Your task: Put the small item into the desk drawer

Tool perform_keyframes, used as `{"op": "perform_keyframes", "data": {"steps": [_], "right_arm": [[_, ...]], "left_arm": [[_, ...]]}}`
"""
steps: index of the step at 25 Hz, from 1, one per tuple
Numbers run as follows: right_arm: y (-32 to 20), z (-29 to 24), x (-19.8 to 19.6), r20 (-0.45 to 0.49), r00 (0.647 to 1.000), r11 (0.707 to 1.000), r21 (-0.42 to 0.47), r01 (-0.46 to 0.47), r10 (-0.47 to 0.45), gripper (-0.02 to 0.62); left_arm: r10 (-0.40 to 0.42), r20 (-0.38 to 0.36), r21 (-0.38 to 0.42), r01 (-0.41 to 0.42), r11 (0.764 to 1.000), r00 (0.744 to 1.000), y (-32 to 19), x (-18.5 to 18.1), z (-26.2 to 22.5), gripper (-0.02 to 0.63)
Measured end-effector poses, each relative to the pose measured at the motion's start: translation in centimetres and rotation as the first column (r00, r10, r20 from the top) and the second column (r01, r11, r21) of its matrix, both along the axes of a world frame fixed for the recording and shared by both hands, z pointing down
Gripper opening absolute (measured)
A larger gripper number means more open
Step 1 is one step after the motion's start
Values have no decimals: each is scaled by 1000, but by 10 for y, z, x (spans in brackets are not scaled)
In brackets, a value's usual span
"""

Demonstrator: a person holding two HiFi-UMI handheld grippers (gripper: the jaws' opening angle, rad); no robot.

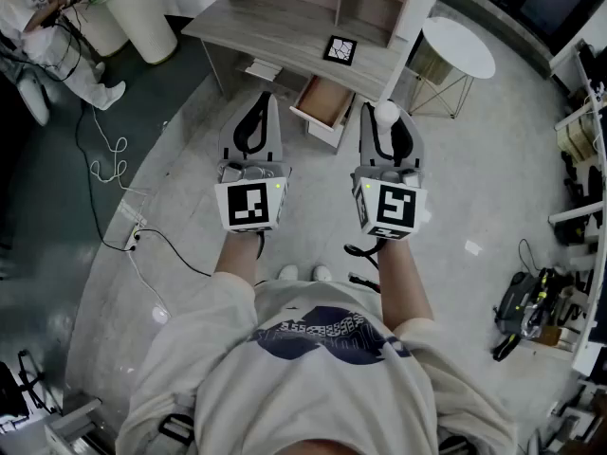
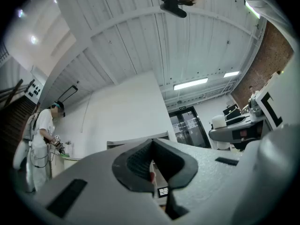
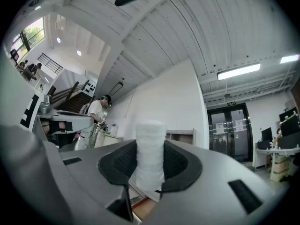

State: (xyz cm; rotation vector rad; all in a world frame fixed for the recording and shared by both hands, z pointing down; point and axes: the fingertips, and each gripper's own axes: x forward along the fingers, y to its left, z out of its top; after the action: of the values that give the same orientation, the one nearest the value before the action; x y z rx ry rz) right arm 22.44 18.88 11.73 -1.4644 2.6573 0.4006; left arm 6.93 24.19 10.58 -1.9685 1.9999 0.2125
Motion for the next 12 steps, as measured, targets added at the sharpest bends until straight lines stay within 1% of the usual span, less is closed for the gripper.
{"op": "perform_keyframes", "data": {"steps": [2,12], "right_arm": [[-1,-1,-1,-1,1000,1000,0,-2,2,127],[2,-1,-1,-25,1000,1000,11,-4,4,127]], "left_arm": [[-9,22,-8,9,1000,1000,-1,-1,-3,8],[-9,42,0,9,1000,999,4,0,-12,8]]}}
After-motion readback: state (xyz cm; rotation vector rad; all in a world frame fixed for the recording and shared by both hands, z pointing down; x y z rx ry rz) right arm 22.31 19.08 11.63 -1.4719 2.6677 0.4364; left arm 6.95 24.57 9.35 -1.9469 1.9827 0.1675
